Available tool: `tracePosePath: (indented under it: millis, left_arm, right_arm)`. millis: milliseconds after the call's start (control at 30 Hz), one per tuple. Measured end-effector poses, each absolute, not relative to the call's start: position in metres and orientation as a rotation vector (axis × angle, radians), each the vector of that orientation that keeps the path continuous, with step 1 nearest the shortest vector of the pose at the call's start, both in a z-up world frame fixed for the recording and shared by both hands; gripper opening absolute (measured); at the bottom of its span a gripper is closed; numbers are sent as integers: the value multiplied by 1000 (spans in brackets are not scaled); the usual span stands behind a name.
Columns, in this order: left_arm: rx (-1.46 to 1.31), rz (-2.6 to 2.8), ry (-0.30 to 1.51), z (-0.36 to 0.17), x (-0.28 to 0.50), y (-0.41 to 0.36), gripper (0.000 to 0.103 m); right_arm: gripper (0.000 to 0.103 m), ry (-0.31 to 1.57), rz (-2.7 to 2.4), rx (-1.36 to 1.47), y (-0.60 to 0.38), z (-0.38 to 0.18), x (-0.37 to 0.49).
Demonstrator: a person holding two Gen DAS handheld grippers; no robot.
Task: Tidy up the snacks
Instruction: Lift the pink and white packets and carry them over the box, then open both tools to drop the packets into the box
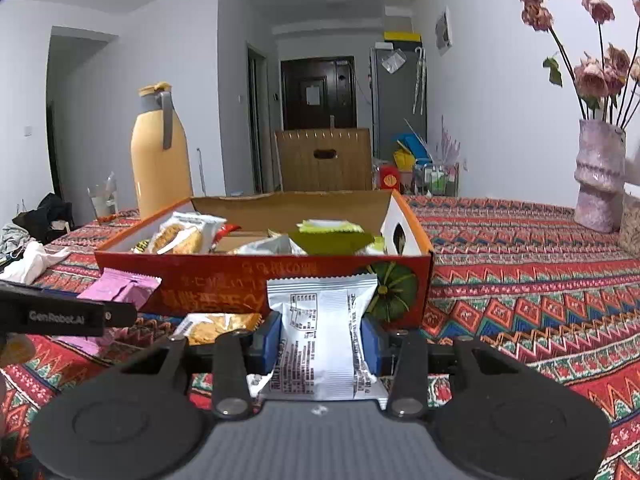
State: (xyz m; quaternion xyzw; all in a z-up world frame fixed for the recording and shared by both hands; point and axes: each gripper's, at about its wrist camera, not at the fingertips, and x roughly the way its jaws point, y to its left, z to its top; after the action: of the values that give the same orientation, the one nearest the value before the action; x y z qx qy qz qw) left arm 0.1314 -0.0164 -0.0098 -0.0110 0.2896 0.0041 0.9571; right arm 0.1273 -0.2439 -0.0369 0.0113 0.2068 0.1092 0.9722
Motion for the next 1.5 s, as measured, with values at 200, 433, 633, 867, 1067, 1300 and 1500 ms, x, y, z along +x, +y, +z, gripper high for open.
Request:
tracePosePath:
  millis: [200,433,633,867,1067,1300,1500]
  left_arm:
    - [-22,-4,540,9,123,-19,63]
    - [-22,-3,483,34,125,-22,63]
    - [-28,7,440,54,132,-21,63]
    - [-51,30,405,69,153,-21,63]
    - [-68,70,408,76,188,-18,63]
    - [-41,133,446,64,233,-18,63]
    - [-61,143,501,45,251,-12,65]
  right_arm:
    - [40,380,238,8,-240,-23,119]
    - [40,322,255,-14,-231,-1,116]
    - [40,282,263,-36,-223,16,125]
    - [40,246,253,-40,-215,35,149]
    - [40,258,218,-44,-208,39,189]
    - [40,349,162,-43,-206,22,243]
    - [45,407,142,-39,-206,2,260]
